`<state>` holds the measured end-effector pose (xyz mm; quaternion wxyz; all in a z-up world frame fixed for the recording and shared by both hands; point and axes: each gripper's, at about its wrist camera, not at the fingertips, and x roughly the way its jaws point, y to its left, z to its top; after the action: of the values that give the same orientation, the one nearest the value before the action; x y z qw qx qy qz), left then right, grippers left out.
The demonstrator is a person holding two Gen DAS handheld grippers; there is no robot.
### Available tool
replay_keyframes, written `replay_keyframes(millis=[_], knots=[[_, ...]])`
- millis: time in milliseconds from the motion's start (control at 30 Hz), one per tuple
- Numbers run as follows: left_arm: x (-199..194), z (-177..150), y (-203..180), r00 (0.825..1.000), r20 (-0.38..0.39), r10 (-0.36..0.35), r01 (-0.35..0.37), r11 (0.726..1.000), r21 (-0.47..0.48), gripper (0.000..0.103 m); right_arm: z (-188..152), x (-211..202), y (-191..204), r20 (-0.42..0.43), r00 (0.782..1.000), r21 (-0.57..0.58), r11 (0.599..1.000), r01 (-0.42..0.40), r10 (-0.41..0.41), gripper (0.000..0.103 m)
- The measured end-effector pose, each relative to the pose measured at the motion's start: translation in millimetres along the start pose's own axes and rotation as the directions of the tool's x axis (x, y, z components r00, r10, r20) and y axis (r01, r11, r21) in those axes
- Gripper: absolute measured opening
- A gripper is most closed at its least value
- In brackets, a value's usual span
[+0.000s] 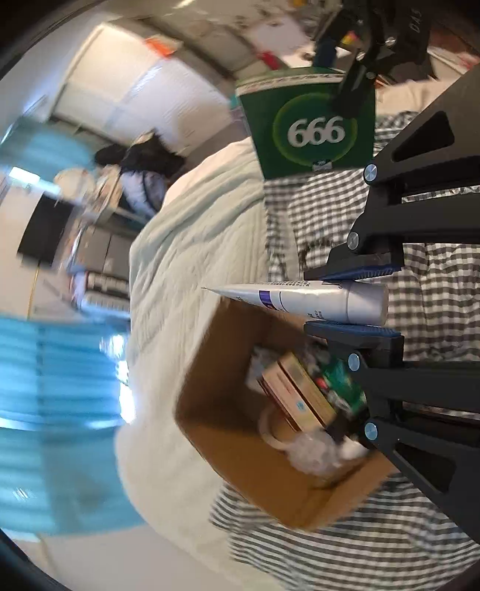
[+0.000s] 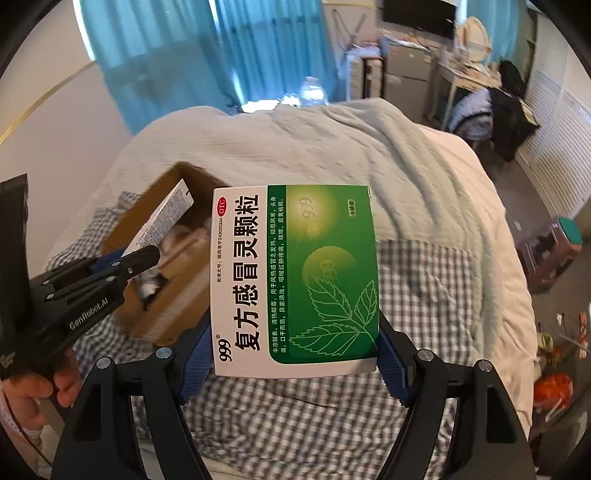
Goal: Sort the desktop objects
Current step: 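Carry the white tube and leaf-print box over the box and release both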
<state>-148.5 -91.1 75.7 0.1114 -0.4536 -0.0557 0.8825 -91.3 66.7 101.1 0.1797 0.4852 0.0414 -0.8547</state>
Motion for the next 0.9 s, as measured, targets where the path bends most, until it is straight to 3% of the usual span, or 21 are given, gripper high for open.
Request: replay_keyframes(millis=[133,400,533,767,833,900], knots=[[3,-7,44,0.994,0.008,0.105,-0.105,0.994,-0.035,0.021,6,12,35,-0.008,0.999,-0.047,0.998,-0.038,0.037,0.076],[27,-9,96,0.981,0.022,0.195,-0.193,0.979,-0.069,0.021,25,60,89,-0.033,0.993,-0.109,0.988,-0.113,0.11,0.076],[38,-9,109,0.978,0.047,0.205,-0.201,0.977,-0.07,0.021,41,82,110,-0.001,0.986,-0.089,0.982,-0.167,0.167,0.076],[50,-4,122,0.975,0.054,0.218,-0.212,0.973,-0.086,0.022,62,119,106,0.042,0.959,0.015,0.96,-0.281,0.28,0.079],[50,-4,123,0.969,0.058,0.238,-0.232,0.968,-0.096,0.031,65,119,97,0.069,0.951,0.05,0.951,-0.305,0.301,0.083],[49,-3,123,0.965,0.061,0.257,-0.25,0.963,-0.106,0.069,66,113,88,0.1,0.948,0.075,0.948,-0.309,0.301,0.086]])
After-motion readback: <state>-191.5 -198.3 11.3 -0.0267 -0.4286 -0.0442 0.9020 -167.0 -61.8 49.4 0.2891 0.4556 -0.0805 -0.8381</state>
